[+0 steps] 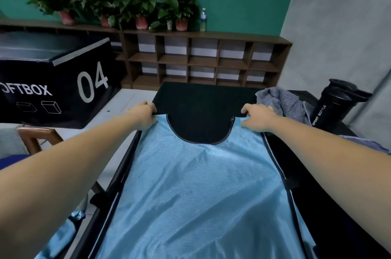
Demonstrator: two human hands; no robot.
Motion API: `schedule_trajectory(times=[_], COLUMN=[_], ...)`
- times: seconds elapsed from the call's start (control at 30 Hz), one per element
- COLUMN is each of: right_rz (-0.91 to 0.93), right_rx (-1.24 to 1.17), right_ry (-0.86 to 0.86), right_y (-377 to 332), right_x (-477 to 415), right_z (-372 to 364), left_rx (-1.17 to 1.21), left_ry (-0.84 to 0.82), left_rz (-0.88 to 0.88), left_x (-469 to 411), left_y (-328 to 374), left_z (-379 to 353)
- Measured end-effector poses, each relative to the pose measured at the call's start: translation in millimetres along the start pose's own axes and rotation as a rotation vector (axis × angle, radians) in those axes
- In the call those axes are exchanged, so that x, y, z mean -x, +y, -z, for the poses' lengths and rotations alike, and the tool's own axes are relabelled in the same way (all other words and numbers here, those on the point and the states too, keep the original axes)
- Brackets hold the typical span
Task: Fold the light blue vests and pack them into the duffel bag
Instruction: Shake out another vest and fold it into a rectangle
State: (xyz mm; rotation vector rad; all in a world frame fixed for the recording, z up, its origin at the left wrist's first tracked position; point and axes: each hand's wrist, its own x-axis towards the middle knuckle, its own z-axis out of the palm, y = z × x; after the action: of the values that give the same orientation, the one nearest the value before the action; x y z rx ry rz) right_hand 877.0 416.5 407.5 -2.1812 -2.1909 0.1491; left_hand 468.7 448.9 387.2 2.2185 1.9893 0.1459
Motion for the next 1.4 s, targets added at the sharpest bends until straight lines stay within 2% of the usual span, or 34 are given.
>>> schedule_trajectory(times=[0.23, 0.33, 0.47, 0.6, 0.73, 0.83, 1.1, 1.3, 1.4], right_rz=[-0.011, -0.004, -0.027, -0.02, -0.001, 0.039, 0.174, 0.219, 0.25], right_rx=[-0.147, -0.202, -0.295, -0.361, -0.466, -0.52, -0.596, -0.559, -0.451], right_ry=[-0.02, -0.037, -0.003, 0.171, 0.256, 0.257, 0.084, 0.019, -0.001], right_y=[-8.4, -15.0, -18.3, -25.6, -31.9, -33.8, -42.1, -42.3, -45.5], right_x=[4.1, 11.2, 15.7, 22.7, 34.0, 49.6, 135.6, 212.1, 251.5], right_z=[18.5, 31.4, 47.5, 70.1, 94.4, 109.4, 128.0, 124.2, 116.9], left_rx=[0.034, 0.144, 0.25, 0.281, 0.337, 0.373, 0.496, 0.507, 0.494], left_ry=[-0.11, -0.116, 0.046, 0.226, 0.341, 0.38, 0.193, 0.084, 0.071], left_rz=[0.021, 0.075, 0.088, 0.05, 0.014, -0.028, -0.135, -0.191, -0.227], left_x=[-4.3, -2.8, 4.0, 12.6, 30.7, 52.3, 144.9, 233.7, 277.5], left_y=[9.8, 6.5, 0.0, -6.1, -5.7, -6.9, -3.9, 2.4, 4.5], left_z=[15.9, 19.4, 34.2, 65.1, 103.8, 127.5, 154.6, 153.8, 144.7])
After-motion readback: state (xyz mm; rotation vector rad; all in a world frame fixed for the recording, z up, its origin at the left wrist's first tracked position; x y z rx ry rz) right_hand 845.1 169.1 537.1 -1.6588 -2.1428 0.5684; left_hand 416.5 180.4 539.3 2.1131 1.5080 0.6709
